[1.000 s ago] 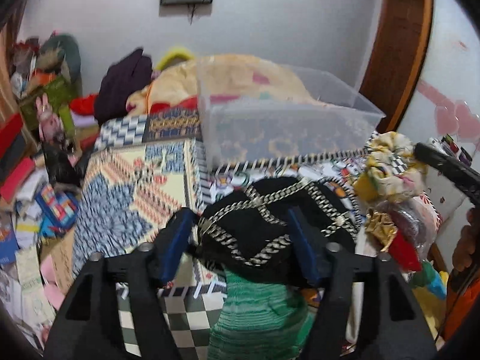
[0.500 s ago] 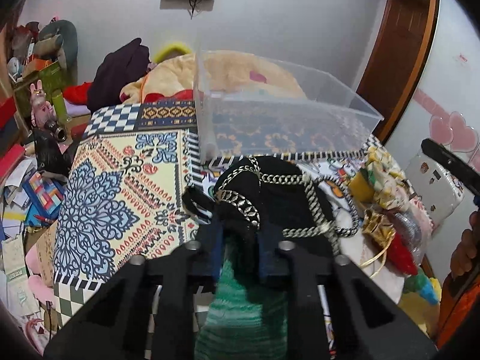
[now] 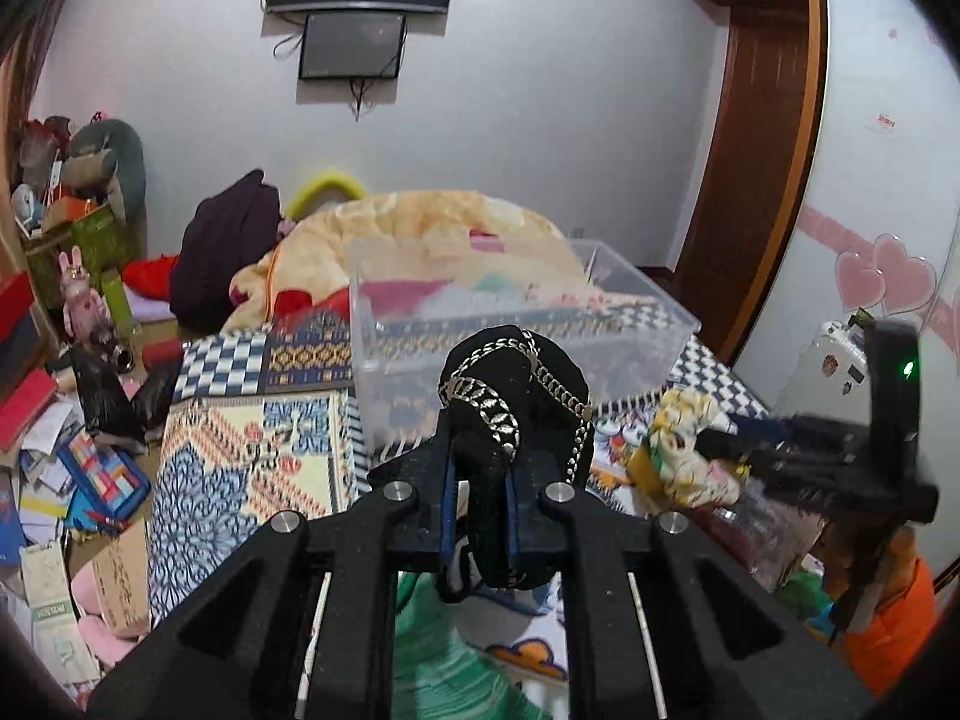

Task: Organize soft objects
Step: 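Carry the scrunchie with the right tool while the left tool carries the black bag into the box, releasing both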

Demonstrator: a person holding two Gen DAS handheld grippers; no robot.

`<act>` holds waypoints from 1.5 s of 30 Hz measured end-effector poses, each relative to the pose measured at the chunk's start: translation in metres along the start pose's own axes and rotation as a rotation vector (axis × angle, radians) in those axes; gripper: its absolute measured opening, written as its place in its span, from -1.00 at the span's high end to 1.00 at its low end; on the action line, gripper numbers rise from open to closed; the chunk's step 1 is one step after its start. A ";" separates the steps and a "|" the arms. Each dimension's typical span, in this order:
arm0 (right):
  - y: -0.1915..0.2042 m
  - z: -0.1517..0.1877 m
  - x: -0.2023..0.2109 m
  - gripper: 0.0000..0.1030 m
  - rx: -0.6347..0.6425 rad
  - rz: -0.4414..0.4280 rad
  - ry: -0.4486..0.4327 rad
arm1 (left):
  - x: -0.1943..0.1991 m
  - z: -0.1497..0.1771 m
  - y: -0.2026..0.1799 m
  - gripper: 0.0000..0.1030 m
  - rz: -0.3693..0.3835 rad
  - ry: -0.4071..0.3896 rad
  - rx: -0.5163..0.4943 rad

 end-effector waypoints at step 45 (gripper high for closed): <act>0.015 -0.112 -0.035 0.85 0.133 0.088 -0.075 | -0.131 -0.084 0.024 0.77 -0.049 0.139 0.071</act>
Point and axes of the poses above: each gripper's, at about its wrist camera, not at the fingertips, and x roughly against the way its jaws point, y to its left, z to its underside, the point moved 2 cm from there along -x, roughly the way its jaws point, and after that the axes turned 9 degrees about y, right-handed, at the moved point
